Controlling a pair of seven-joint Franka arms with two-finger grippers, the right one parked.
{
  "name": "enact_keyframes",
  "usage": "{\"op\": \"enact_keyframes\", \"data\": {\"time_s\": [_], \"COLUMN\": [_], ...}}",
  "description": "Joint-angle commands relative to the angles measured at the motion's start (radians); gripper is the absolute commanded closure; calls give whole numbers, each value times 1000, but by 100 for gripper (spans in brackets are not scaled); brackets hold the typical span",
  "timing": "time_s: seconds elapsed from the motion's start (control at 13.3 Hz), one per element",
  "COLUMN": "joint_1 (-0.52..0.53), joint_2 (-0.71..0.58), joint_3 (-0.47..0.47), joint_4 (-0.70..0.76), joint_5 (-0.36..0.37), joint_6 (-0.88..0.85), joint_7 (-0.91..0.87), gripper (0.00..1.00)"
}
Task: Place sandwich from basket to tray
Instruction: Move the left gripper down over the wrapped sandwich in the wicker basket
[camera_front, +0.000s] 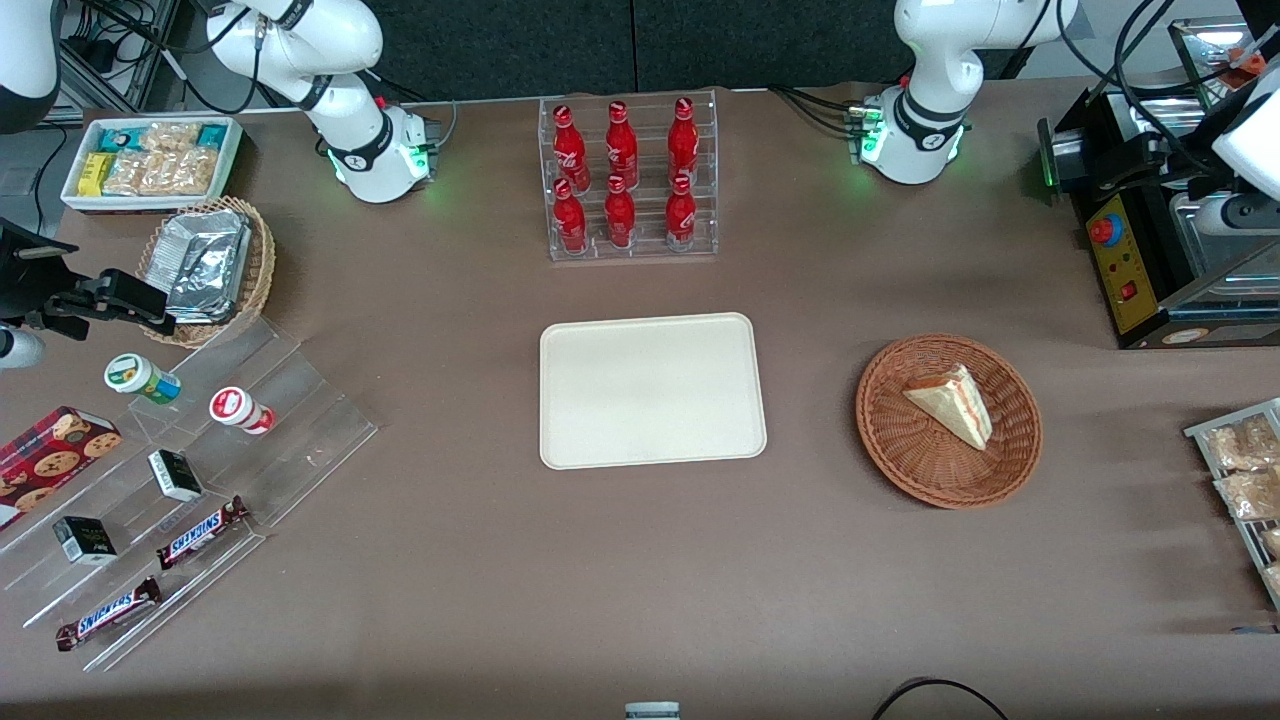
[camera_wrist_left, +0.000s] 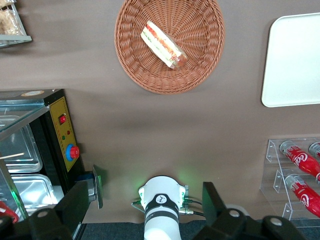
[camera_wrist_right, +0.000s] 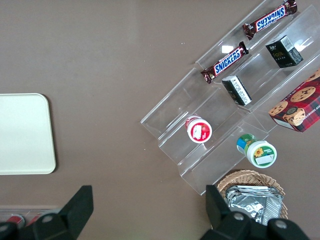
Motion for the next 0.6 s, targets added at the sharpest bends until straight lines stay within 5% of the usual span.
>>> {"op": "enact_keyframes", "data": {"time_s": [0.0, 0.23, 0.53], "joint_1": [-11, -2, 1], "joint_2": [0, 41, 43], "joint_3": [15, 16, 21], "joint_4": [3, -43, -302], "joint_5": [-7, 13, 32], "joint_6": [5, 75, 358], "joint_7": [16, 15, -86], "gripper": [0, 0, 0]}}
